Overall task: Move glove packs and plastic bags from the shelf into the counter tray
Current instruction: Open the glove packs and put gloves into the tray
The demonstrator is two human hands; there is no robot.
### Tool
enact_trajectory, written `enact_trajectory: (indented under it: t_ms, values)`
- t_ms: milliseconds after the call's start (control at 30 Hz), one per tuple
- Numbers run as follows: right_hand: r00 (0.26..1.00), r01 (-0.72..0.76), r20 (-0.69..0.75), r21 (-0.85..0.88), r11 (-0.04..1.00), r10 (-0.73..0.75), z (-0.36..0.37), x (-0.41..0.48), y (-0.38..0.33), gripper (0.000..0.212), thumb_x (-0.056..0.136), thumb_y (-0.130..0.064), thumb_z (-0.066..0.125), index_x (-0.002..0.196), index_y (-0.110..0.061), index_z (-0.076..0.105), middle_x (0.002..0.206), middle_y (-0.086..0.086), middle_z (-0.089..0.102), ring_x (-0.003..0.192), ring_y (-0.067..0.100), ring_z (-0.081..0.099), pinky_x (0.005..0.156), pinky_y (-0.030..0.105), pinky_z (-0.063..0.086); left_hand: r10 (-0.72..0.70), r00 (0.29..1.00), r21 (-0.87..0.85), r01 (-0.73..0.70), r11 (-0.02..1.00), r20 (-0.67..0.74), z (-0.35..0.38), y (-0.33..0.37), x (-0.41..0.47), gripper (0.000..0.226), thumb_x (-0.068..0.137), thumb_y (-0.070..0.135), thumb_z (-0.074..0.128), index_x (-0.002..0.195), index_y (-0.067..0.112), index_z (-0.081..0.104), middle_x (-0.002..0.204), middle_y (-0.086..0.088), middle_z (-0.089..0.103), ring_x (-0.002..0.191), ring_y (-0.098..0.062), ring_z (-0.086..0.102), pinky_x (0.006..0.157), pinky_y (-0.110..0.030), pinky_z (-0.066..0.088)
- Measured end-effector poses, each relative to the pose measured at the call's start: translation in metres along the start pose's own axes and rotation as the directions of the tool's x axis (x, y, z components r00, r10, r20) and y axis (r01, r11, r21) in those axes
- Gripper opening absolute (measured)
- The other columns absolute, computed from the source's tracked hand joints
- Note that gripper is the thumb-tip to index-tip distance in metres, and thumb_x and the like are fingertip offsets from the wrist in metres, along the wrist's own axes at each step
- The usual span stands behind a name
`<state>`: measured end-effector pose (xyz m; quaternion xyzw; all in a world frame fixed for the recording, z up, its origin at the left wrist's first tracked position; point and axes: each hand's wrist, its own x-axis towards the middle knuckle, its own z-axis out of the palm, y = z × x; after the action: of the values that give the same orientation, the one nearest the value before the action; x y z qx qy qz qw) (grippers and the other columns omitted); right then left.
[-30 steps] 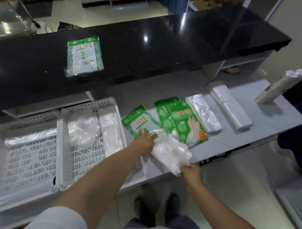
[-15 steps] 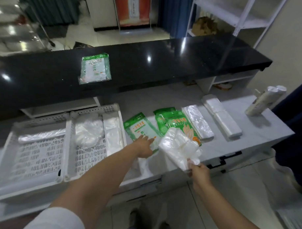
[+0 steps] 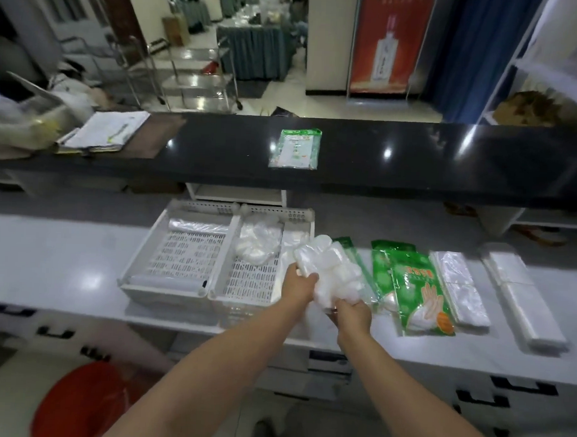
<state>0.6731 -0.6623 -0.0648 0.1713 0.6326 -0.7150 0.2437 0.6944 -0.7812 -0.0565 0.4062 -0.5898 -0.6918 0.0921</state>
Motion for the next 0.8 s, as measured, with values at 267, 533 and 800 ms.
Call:
enact_trajectory:
  t_ms: [267, 533, 800]
  values:
    - [0.964, -0.044, 0.261, 0.012, 0.999, 0.040, 0.061, -0.008, 0.005, 0.026, 0.089, -0.014, 0.071, 0.111, -0.022, 0.062, 0.104, 0.010, 0.072, 0.092, 0.031, 0.070, 0.074, 0.043, 0.060, -0.038, 0.996, 0.004, 0.038, 0.999, -0.082, -0.083, 0.024, 0.014, 0.042, 0.088, 0.004, 0.058, 0.124, 0.023, 0.047, 0.114, -0.006, 0.062, 0.100, -0.029, 0.064, 0.086, -0.049, 0.059]
    - [0.965, -0.008, 0.250, -0.265, 0.964, 0.077, 0.133, 0.016, 0.011, 0.028, 0.089, -0.007, 0.068, 0.117, -0.011, 0.062, 0.105, 0.010, 0.071, 0.093, 0.030, 0.070, 0.082, 0.046, 0.060, -0.050, 0.998, 0.251, 0.059, 0.966, -0.044, -0.155, 0.031, 0.064, 0.038, 0.085, 0.011, 0.060, 0.122, 0.019, 0.052, 0.113, -0.007, 0.064, 0.096, -0.028, 0.065, 0.080, -0.041, 0.059]
    - [0.986, 0.020, 0.151, -0.554, 0.832, 0.076, 0.187, 0.036, 0.021, 0.029, 0.080, -0.005, 0.063, 0.107, -0.013, 0.061, 0.098, 0.011, 0.069, 0.082, 0.028, 0.069, 0.055, 0.028, 0.052, 0.009, 0.998, 0.661, -0.043, 0.749, 0.055, -0.183, 0.034, 0.119, 0.032, 0.090, 0.015, 0.061, 0.120, 0.012, 0.051, 0.104, -0.004, 0.059, 0.093, -0.021, 0.061, 0.074, -0.032, 0.053]
